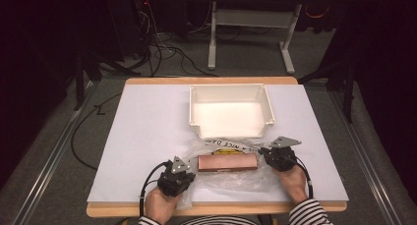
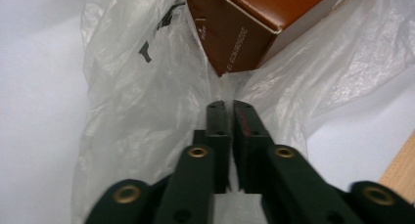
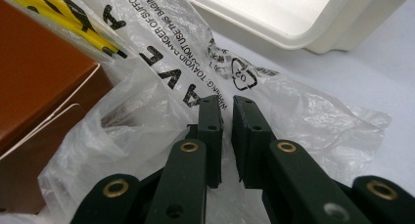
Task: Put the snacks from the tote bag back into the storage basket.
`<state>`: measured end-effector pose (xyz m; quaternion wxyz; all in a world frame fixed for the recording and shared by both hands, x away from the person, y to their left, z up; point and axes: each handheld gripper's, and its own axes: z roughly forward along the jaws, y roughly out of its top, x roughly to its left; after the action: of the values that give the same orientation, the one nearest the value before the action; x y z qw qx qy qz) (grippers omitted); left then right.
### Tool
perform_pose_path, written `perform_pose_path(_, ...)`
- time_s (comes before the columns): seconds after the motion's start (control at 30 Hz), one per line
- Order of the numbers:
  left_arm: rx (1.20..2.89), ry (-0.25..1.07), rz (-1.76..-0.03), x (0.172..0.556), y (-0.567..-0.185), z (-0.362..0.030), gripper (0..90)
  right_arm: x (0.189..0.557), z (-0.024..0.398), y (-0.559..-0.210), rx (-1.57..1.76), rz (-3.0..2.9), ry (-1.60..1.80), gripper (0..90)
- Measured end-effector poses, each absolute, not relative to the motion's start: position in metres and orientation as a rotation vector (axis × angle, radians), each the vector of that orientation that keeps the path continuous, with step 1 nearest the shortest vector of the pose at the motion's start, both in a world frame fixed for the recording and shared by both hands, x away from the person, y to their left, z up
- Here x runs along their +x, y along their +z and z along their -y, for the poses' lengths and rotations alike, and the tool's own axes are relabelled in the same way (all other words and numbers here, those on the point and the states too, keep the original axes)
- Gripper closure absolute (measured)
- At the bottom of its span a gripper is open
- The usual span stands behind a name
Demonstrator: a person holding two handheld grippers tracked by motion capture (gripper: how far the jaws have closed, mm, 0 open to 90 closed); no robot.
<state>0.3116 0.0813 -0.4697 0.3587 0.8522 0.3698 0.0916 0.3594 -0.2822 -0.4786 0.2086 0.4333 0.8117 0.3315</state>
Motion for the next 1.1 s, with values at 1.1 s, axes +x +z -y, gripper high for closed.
perform_pose_path(1.1,2.08,0.233,-0.989,0.325,-0.458,-0.088,47.5,0.32,0.279,-0.435,1.193,-2.23,1.103,56.0)
